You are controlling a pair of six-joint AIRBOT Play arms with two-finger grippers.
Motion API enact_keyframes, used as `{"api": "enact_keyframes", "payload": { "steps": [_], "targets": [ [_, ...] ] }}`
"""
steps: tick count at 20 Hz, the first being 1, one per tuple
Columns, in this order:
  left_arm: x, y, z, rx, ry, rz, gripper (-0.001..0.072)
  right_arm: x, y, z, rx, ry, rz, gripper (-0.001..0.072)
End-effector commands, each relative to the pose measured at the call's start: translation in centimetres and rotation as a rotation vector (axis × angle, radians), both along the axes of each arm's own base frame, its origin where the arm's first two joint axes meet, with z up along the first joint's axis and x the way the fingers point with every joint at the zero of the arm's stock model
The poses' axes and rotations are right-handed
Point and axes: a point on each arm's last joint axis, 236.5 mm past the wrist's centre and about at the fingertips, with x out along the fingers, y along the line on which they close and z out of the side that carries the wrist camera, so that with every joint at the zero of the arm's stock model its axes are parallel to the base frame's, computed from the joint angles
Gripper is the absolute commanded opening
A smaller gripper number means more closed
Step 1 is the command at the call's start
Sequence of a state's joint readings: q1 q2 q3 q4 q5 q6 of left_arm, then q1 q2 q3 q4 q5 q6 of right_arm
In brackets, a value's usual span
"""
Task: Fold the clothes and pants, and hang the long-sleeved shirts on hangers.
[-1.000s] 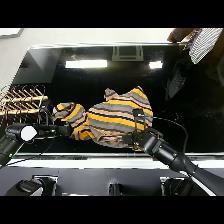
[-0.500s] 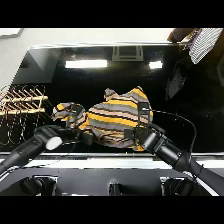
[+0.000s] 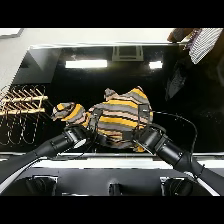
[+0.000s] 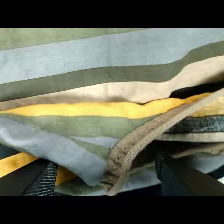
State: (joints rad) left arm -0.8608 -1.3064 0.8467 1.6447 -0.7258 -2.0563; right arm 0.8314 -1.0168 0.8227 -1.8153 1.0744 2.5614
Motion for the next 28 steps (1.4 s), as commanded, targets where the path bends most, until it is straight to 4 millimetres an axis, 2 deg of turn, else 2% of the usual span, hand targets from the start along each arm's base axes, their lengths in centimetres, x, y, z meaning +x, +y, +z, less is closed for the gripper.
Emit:
{"api": "enact_keyframes", "payload": {
  "steps": [1,2,4,5,6,7,9,10,11,13,14,16,19,22,24,25,26,28],
  "targets": [
    [-0.1,0.3,-1.1,0.038,0.023,0.007,0.0385,-0.5,0.2,-0.1,0.012,0.023,-0.013,0.0032],
    [-0.2,0.9,-1.2,0.056,0.036,0.012,0.0032,-0.6,0.0,-0.1,0.012,0.029,-0.032,0.0032],
    [0.3,2.8,-0.1,0.105,0.072,0.053,0.0022,-0.5,-0.7,0.9,0.003,0.045,-0.088,0.0031],
    [1.1,3.8,1.4,0.118,0.078,0.076,0.0021,0.2,-1.7,2.2,0.004,0.050,-0.149,0.0030],
    [2.6,4.7,3.9,0.108,0.062,0.103,0.0021,1.9,-2.8,4.3,0.015,0.029,-0.182,0.0030],
    [4.1,5.4,6.7,0.081,0.036,0.122,0.0021,4.1,-3.6,6.9,0.053,-0.013,-0.188,0.0030],
    [6.6,6.2,13.3,-0.006,-0.004,0.112,0.0021,8.4,-4.2,13.6,0.212,-0.126,-0.165,0.0030],
    [7.4,6.7,16.6,-0.034,-0.017,0.098,0.0021,9.7,-4.4,17.4,0.293,-0.185,-0.150,0.0030],
    [7.9,7.2,19.5,-0.047,-0.041,0.090,0.0021,10.2,-4.2,20.7,0.352,-0.236,-0.123,0.0030],
    [8.3,7.9,25.1,-0.073,-0.111,0.080,0.0022,9.8,-3.4,26.6,0.418,-0.325,-0.061,0.0030],
    [8.2,8.0,27.6,-0.091,-0.143,0.078,0.0022,8.8,-2.2,29.0,0.477,-0.341,-0.017,0.0030],
    [7.1,8.2,31.5,-0.116,-0.181,0.068,0.0022,7.0,-1.0,33.0,0.559,-0.372,0.036,0.0030],
    [4.9,9.1,35.4,-0.144,-0.201,0.083,0.0022,4.9,-0.6,38.3,0.626,-0.454,0.092,0.0030],
    [3.0,9.5,38.1,-0.187,-0.219,0.107,0.0023,3.4,-1.6,43.4,0.653,-0.586,0.112,0.0030],
    [2.1,9.5,39.0,-0.219,-0.225,0.130,0.0023,3.2,-2.2,45.2,0.658,-0.638,0.105,0.0030],
    [1.9,9.5,39.2,-0.226,-0.226,0.134,0.0023,3.6,-2.1,45.0,0.653,-0.634,0.102,0.0030],
    [1.7,9.2,39.2,-0.228,-0.224,0.125,0.0023,4.2,-1.8,44.0,0.639,-0.601,0.100,0.0030],
    [2.0,8.7,38.4,-0.225,-0.196,0.138,0.0023,5.5,-0.6,40.3,0.601,-0.464,0.111,0.0031]
  ]
}}
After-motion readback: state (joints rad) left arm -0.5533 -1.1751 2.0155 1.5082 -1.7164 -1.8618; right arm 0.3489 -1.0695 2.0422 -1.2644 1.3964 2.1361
